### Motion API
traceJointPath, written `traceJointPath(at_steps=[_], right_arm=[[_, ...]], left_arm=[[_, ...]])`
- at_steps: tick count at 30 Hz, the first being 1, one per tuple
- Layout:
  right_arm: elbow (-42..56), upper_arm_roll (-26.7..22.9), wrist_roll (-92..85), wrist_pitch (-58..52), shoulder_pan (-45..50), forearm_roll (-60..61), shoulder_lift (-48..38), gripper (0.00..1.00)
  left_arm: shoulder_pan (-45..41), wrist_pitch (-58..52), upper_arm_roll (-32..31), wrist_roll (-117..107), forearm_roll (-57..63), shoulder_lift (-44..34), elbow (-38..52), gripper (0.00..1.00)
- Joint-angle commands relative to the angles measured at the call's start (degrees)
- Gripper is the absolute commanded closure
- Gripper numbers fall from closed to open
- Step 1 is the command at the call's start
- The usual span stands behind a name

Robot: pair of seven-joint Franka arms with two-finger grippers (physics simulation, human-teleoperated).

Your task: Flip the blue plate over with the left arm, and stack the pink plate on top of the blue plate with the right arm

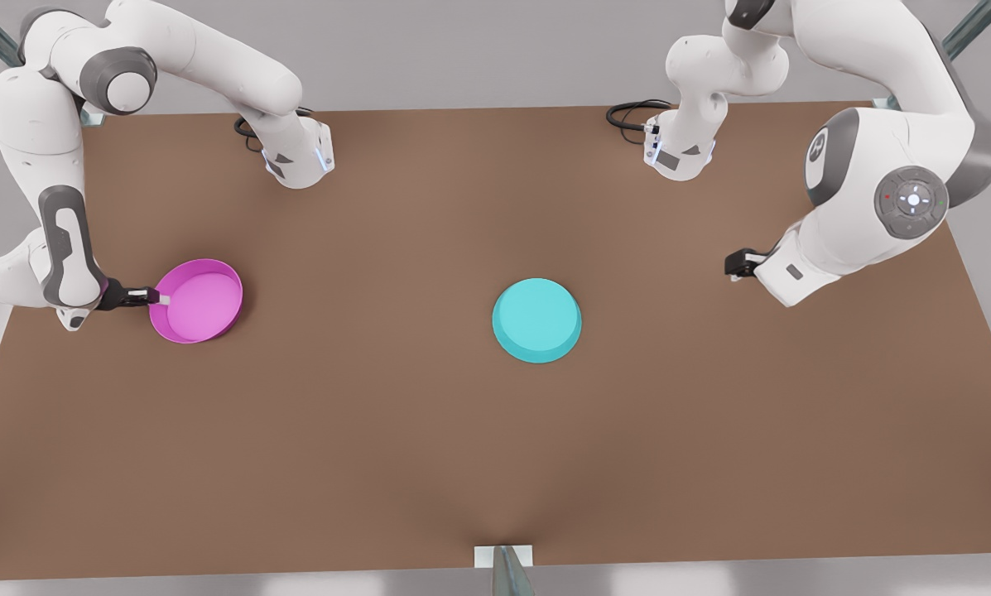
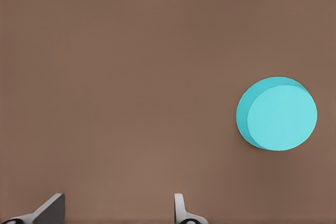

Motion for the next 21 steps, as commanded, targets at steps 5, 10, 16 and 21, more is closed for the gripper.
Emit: traceJointPath(at_steps=[5, 10, 16, 21], right_arm=[[0.0, 0.0, -1.6, -0.2, 0.0, 0.0, 0.0, 0.79], [0.1, 0.4, -1.3, -1.0, 0.2, 0.3, -0.4, 0.79], [4.4, 1.4, -0.6, -6.1, 2.2, 0.5, -0.9, 0.79], [6.4, 2.0, 1.9, -6.5, 12.9, 0.9, -1.8, 0.79]], left_arm=[[0.0, 0.0, 0.0, 0.3, 0.0, 0.1, 0.0, 0.00], [0.0, 0.0, 0.0, 0.2, 0.0, 0.1, 0.0, 0.00], [0.0, 0.0, 0.0, 0.2, 0.1, -0.1, 0.0, 0.00], [0.2, 0.2, 0.0, 0.4, 0.1, 0.0, 0.0, 0.00]])
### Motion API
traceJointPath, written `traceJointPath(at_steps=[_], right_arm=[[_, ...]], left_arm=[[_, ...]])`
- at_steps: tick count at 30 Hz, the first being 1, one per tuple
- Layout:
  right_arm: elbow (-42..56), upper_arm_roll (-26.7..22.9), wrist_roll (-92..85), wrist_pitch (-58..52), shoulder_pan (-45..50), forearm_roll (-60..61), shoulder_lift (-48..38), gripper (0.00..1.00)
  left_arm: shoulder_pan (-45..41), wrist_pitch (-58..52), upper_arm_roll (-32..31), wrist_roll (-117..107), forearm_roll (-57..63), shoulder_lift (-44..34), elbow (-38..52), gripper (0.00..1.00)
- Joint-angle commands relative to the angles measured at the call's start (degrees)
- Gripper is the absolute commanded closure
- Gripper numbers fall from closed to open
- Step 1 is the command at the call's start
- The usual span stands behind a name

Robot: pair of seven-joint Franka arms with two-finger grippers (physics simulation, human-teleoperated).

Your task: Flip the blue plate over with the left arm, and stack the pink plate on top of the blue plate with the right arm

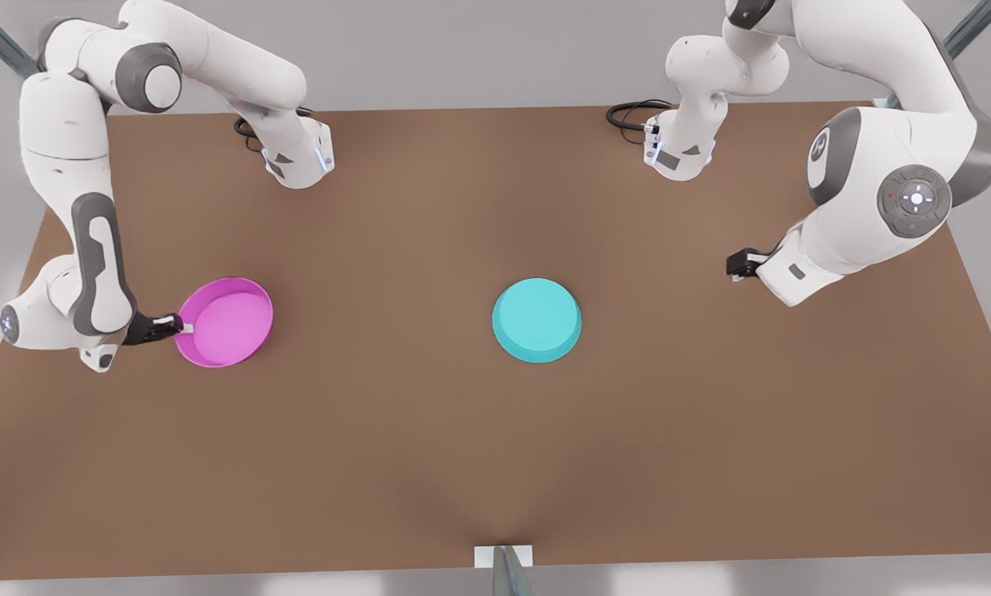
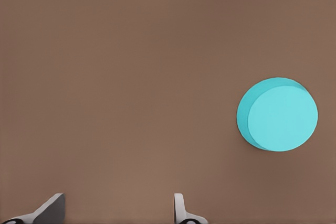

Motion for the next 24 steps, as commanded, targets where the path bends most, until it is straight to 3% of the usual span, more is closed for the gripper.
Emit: traceJointPath(at_steps=[1, 8, 18, 20, 24], right_arm=[[0.6, 0.0, 1.1, -0.6, 1.2, -0.2, 0.0, 0.79], [7.2, 0.0, 14.6, -2.9, 24.8, 5.1, -0.6, 0.79], [13.7, 0.0, 23.2, -0.8, 38.6, 7.0, 1.7, 0.79], [13.7, 2.8, 28.7, 2.2, 41.1, 7.2, 2.2, 0.79], [16.3, 3.0, 31.7, 2.2, 45.2, 7.9, 3.2, 0.79]], left_arm=[[0.0, 0.0, 0.0, -0.1, -0.1, 0.0, 0.0, 0.00], [0.3, 0.4, 0.0, -0.3, 0.0, 0.2, 0.0, 0.00], [0.4, 0.4, 0.0, 0.0, 0.0, 0.2, 0.0, 0.00], [0.7, 0.4, 0.0, 0.1, -0.1, 0.2, 0.0, 0.00], [0.8, 0.4, 0.0, 0.1, -0.1, 0.2, 0.0, 0.00]])
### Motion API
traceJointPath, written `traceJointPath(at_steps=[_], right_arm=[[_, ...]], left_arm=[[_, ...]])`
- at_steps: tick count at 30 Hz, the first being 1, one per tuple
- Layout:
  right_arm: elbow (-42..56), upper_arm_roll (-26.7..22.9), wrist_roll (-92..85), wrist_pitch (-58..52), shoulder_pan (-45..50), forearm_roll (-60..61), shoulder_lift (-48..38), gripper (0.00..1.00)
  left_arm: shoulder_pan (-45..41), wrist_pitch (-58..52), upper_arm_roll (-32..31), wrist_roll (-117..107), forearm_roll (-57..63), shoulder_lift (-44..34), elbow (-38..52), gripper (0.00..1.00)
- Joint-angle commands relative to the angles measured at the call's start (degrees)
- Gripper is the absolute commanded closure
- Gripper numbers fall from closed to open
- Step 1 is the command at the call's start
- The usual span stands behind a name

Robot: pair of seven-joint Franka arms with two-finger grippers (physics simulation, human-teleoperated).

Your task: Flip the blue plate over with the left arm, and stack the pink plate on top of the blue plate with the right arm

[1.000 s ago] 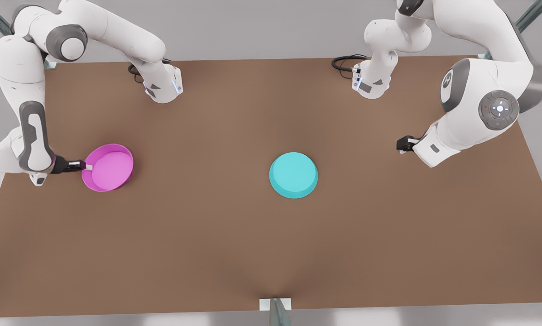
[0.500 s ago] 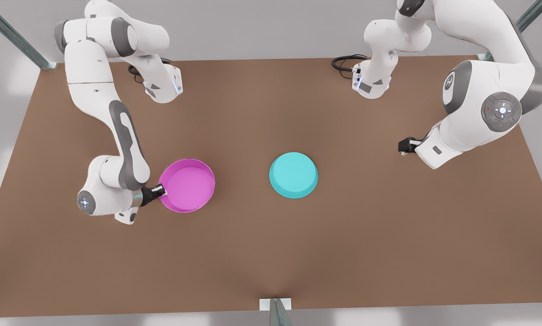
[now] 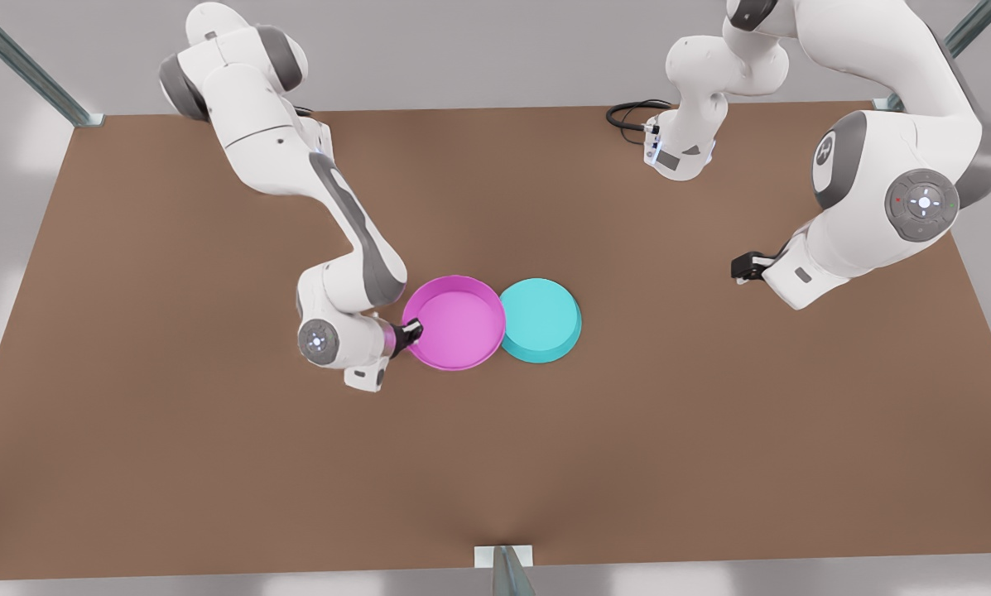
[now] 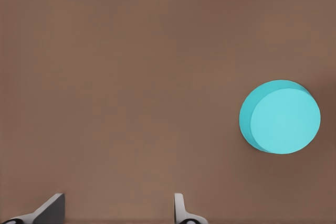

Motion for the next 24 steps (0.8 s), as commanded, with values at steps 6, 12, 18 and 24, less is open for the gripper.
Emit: traceJointPath(at_steps=[6, 12, 18, 24], right_arm=[[4.7, 1.2, 10.6, 3.5, 4.9, 2.1, 3.7, 0.79], [6.1, 2.8, 12.5, 10.0, 8.1, 3.8, 7.0, 0.79], [7.4, 4.1, 15.1, 12.8, 9.8, 3.8, 9.1, 0.79], [7.8, 4.1, 15.2, 12.8, 11.4, 3.8, 10.8, 0.79]], left_arm=[[0.0, -0.1, 0.0, -0.2, 0.0, 0.0, 0.0, 0.00], [0.0, 0.0, 0.0, 0.0, 0.1, 0.0, 0.0, 0.00], [0.1, 0.1, 0.0, -0.1, 0.1, 1.3, 0.0, 0.00], [0.1, 0.2, 0.0, -0.2, 0.3, 1.3, 0.0, 0.00]])
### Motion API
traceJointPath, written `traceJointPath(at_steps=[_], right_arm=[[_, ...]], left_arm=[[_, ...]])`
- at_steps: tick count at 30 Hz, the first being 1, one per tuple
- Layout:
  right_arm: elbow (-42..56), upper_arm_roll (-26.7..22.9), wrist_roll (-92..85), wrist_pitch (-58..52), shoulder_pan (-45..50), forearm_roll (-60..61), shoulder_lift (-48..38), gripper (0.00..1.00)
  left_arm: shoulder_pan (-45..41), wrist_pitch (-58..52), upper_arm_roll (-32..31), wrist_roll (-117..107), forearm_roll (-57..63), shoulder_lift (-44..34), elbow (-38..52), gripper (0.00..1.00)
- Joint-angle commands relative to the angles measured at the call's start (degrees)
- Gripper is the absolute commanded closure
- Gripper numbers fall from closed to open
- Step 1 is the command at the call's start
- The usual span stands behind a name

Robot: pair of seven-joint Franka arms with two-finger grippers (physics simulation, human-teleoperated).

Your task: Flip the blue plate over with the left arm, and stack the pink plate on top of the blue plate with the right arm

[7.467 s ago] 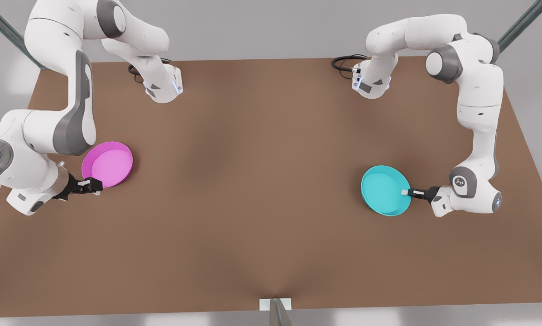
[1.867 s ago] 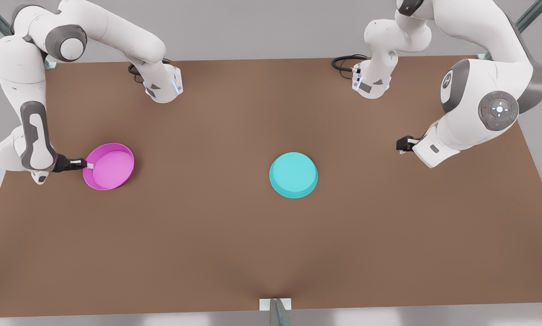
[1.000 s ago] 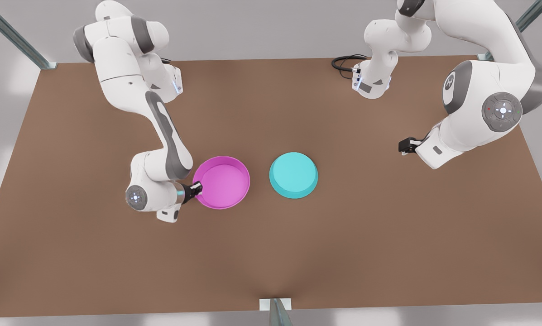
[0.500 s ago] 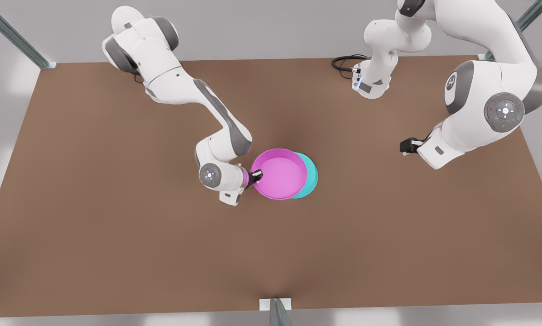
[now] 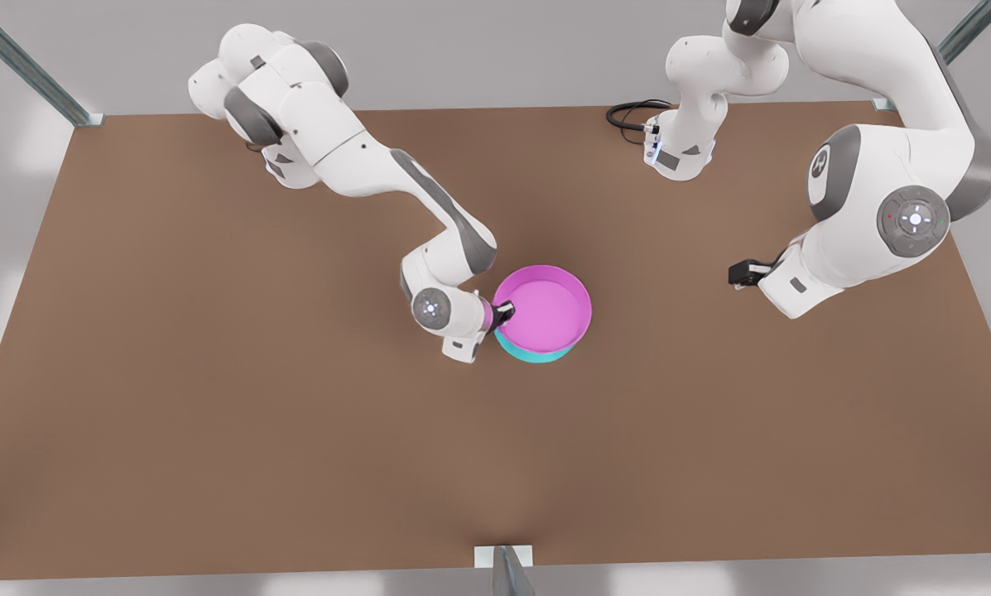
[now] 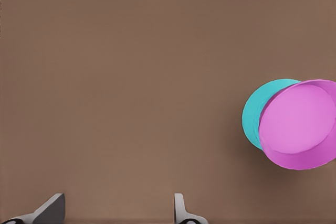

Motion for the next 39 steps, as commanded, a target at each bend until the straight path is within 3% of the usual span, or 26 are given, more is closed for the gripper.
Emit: traceJointPath(at_steps=[1, 9, 12, 18, 22, 25, 28, 29, 31, 32, 34, 39], right_arm=[[0.1, 0.0, 0.2, 0.0, 0.0, -0.5, 0.1, 0.79], [0.2, 0.0, -0.2, 0.0, -0.1, -0.6, 0.6, 0.75], [0.7, 0.0, 0.1, -0.1, -0.3, -0.5, 1.4, 0.56], [2.1, 0.0, 0.1, 0.0, -0.3, -0.5, 2.3, 0.32], [2.2, 0.0, -0.3, -0.1, -0.3, -0.5, 2.4, 0.25], [2.0, -0.3, -0.1, -4.0, -0.4, -0.7, -0.5, 0.00], [1.2, -3.8, -0.6, -16.7, -0.7, -1.6, -6.6, 0.00], [1.0, -7.3, -2.3, -24.1, -1.5, -10.4, -12.5, 0.00], [0.1, -7.7, -2.4, -29.5, -11.3, -28.2, -24.8, 0.00], [-1.8, -7.0, -1.2, -28.9, -16.7, -28.8, -29.6, 0.00], [-1.7, -6.9, -0.5, -28.8, -25.0, -28.7, -31.3, 0.00], [1.1, -7.7, -0.5, -29.0, -28.6, -28.5, -27.5, 0.00]], left_arm=[[0.0, 0.0, 0.0, 0.0, 0.1, 0.1, 0.0, 0.00], [0.0, 0.0, 0.0, 0.0, 0.1, 0.2, 0.0, 0.00], [0.0, 0.0, -0.1, 0.1, 0.1, 0.2, 0.0, 0.00], [0.0, -0.1, -0.1, 0.0, 0.1, 0.1, 0.0, 0.00], [-0.1, -0.1, -0.2, 0.0, 0.1, 0.1, 0.0, 0.00], [-0.1, -0.1, -0.2, -0.2, 0.1, 0.0, 0.0, 0.00], [-0.1, -0.1, -0.4, -0.3, 1.3, 0.2, 0.2, 0.00], [-0.4, -0.1, -0.6, 0.3, 1.4, 0.2, 0.4, 0.00], [-0.4, 0.0, -0.5, -0.1, 1.0, 0.1, 0.7, 0.00], [-0.4, -0.1, -0.4, -0.5, 1.0, 0.1, 0.7, 0.00], [-0.4, -0.1, -0.4, -0.8, 1.0, 0.0, 0.7, 0.00], [-0.4, -0.1, -0.4, -0.7, 1.0, 0.0, 0.7, 0.00]])
